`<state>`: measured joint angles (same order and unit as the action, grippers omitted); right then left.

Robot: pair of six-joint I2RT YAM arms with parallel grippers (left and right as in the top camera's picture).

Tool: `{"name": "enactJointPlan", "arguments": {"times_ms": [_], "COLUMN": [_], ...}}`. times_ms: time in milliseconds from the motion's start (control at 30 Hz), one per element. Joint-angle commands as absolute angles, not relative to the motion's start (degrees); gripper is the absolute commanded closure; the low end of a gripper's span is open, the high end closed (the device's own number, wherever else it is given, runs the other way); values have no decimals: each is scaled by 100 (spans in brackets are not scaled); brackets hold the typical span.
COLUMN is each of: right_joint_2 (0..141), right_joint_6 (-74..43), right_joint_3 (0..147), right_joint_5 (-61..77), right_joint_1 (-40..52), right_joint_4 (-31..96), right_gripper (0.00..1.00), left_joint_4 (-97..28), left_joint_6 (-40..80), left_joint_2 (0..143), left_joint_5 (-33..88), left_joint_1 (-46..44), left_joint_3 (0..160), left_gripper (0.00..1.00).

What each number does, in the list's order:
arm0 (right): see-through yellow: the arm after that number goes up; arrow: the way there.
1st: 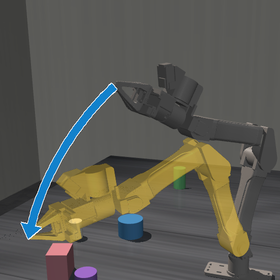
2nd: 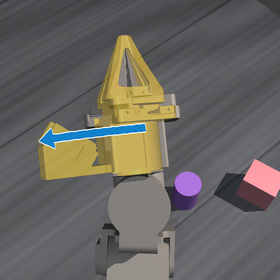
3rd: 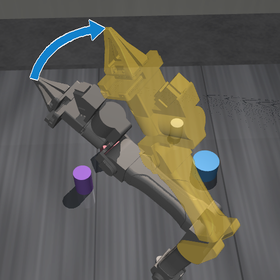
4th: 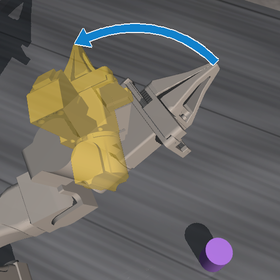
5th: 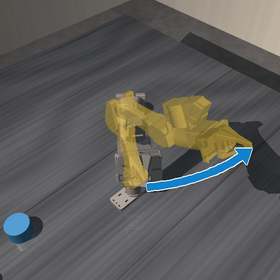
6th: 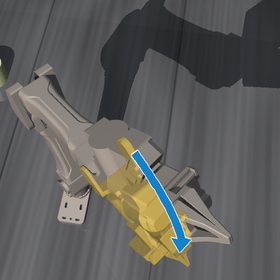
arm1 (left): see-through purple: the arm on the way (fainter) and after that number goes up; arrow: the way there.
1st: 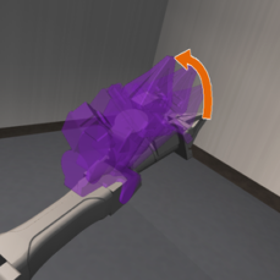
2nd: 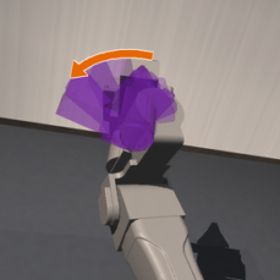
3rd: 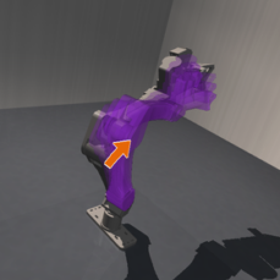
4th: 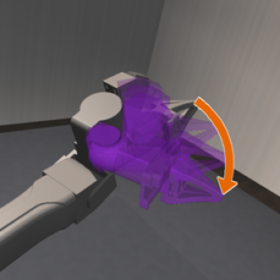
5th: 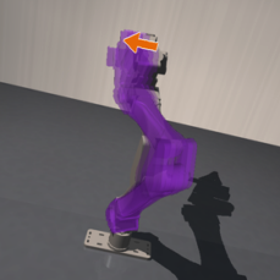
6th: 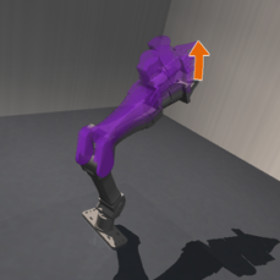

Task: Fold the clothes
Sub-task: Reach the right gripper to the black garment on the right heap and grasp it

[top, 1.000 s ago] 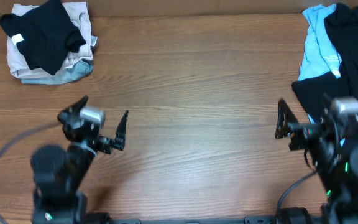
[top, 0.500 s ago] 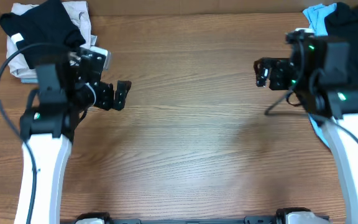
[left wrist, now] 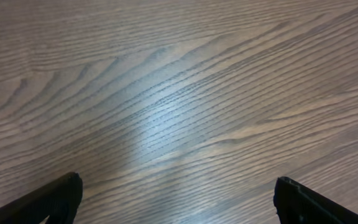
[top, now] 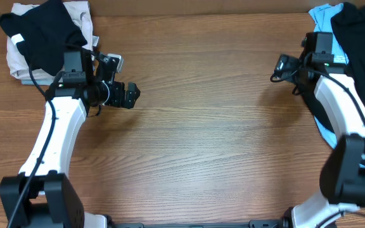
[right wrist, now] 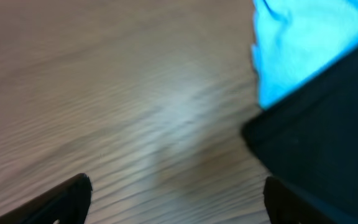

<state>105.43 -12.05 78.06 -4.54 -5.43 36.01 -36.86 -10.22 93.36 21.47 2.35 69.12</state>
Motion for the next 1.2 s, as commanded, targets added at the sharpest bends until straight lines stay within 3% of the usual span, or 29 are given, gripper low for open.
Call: {"name": "enactJointPlan", "arguments": {"times_ms": [0,267,567,700,833,1000,1167], "right_joint_2": [11177,11817,11942,11942,11942,11939,11723], "right_joint_6": [-1356,-1358,-1356,-1356,-1356,-1356,-1358], "right_joint_3": [7946,7946,7911,7911,7911,7911,7985], "right_joint_5": [-1341,-2178,-2641,-2700,-2746,-2762,-2805], "right_joint_1": [-646,-652,-652,-652,-657,-716,-720], "right_joint_4": [3568,3481,3157,3127,3129,3131,3336], "right_gripper": [14,20,30,59,70,96,96], "left_joint_4": [-3610,-3358,-3194,-3138,-3050,-2971,-2945], "left_joint_6": [-921,-921,-921,-921,-921,-921,-1046], "left_joint_2": [9518,9570,9572,9572,9572,9572,9572], "left_joint_5": [2248,2204,2202,2187,1940,1743,1737], "left_joint_1": [259,259,259,259,261,261,263], "left_joint_3": [7024,7024,7024,7024,7024,7024,7030], "left_gripper": [0,0,7,12,14,17,18]}}
